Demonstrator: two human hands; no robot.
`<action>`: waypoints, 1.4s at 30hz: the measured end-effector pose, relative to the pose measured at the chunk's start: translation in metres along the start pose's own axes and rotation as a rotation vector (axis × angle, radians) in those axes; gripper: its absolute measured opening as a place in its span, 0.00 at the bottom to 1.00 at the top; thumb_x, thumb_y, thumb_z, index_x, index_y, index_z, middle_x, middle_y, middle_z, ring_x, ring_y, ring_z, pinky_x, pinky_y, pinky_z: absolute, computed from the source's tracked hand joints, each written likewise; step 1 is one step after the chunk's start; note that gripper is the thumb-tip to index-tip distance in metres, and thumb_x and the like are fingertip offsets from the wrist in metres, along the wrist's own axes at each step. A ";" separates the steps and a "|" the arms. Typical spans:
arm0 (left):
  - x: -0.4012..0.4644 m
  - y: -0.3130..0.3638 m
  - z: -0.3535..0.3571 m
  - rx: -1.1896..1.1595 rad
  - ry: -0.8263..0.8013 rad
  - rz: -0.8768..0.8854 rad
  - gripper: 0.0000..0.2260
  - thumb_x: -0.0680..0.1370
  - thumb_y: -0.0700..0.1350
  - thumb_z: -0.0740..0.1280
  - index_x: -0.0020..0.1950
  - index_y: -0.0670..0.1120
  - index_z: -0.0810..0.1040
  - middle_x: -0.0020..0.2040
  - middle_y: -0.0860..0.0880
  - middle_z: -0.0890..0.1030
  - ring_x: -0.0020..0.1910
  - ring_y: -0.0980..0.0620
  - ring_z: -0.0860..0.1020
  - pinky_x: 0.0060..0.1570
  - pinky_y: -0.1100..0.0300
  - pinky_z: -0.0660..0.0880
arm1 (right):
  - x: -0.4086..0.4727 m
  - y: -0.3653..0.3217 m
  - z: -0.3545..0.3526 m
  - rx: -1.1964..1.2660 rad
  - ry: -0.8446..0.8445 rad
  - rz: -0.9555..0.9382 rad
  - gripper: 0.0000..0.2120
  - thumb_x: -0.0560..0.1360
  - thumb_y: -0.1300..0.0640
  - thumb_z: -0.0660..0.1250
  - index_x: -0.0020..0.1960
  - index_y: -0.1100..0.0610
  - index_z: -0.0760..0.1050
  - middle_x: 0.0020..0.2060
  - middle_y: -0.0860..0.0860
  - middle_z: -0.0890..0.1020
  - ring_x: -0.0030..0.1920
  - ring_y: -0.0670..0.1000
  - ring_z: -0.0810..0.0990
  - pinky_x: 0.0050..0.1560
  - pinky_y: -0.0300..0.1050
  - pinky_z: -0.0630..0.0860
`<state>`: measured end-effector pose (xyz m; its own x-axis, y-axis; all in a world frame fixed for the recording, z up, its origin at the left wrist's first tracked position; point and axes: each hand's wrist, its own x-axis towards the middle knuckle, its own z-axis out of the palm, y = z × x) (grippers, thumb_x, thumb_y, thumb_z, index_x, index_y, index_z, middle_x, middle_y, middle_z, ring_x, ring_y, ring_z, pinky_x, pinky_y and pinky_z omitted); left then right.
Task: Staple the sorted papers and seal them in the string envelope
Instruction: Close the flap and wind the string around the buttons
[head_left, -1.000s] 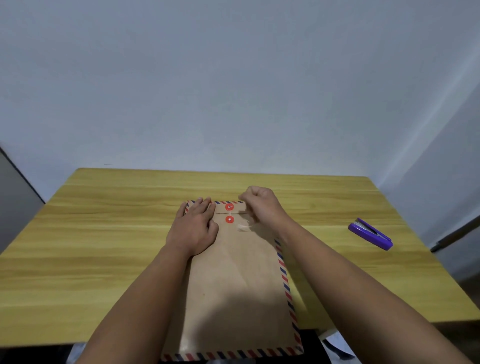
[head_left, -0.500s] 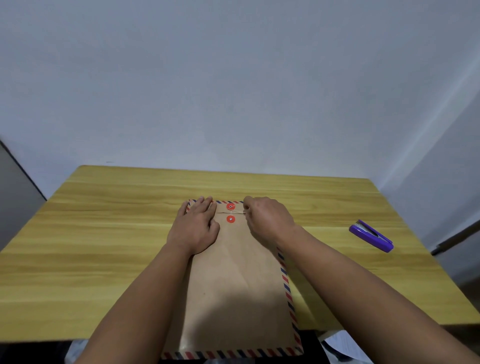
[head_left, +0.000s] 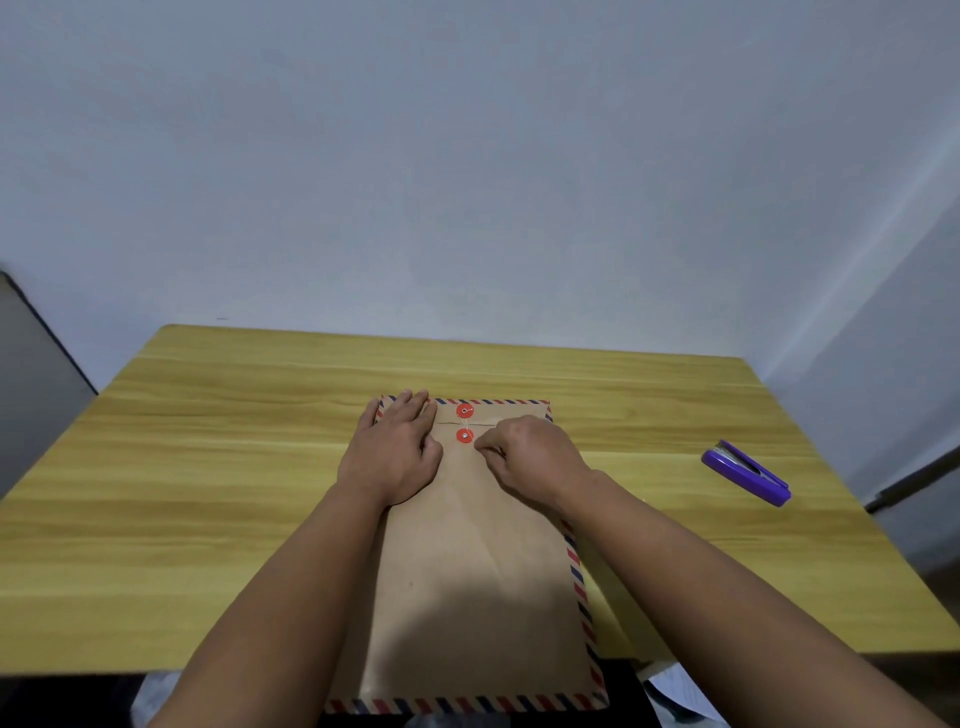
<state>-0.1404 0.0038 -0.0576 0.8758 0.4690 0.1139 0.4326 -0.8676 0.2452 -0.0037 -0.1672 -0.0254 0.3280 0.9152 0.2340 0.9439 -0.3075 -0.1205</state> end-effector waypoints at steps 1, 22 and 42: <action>0.000 0.000 0.000 0.000 -0.005 0.003 0.31 0.78 0.54 0.47 0.82 0.51 0.60 0.84 0.52 0.57 0.83 0.54 0.51 0.81 0.47 0.43 | 0.000 -0.002 -0.001 -0.027 -0.019 -0.018 0.12 0.82 0.54 0.62 0.52 0.50 0.86 0.43 0.50 0.86 0.46 0.55 0.82 0.37 0.45 0.68; 0.001 -0.002 0.000 0.012 -0.044 0.026 0.26 0.82 0.55 0.48 0.82 0.61 0.57 0.84 0.52 0.53 0.83 0.54 0.48 0.81 0.44 0.42 | 0.000 -0.026 0.002 -0.067 -0.153 0.135 0.10 0.79 0.59 0.61 0.44 0.54 0.81 0.43 0.56 0.84 0.46 0.61 0.81 0.38 0.48 0.67; 0.001 -0.003 0.002 0.000 -0.005 0.027 0.34 0.77 0.54 0.42 0.83 0.49 0.57 0.84 0.52 0.56 0.83 0.55 0.51 0.81 0.45 0.45 | 0.083 -0.031 -0.009 -0.019 -0.271 0.143 0.08 0.77 0.56 0.65 0.42 0.52 0.82 0.44 0.49 0.86 0.46 0.55 0.82 0.37 0.44 0.69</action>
<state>-0.1399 0.0062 -0.0604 0.8882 0.4445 0.1161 0.4089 -0.8800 0.2416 -0.0054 -0.0844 0.0063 0.4379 0.8977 -0.0500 0.8903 -0.4407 -0.1148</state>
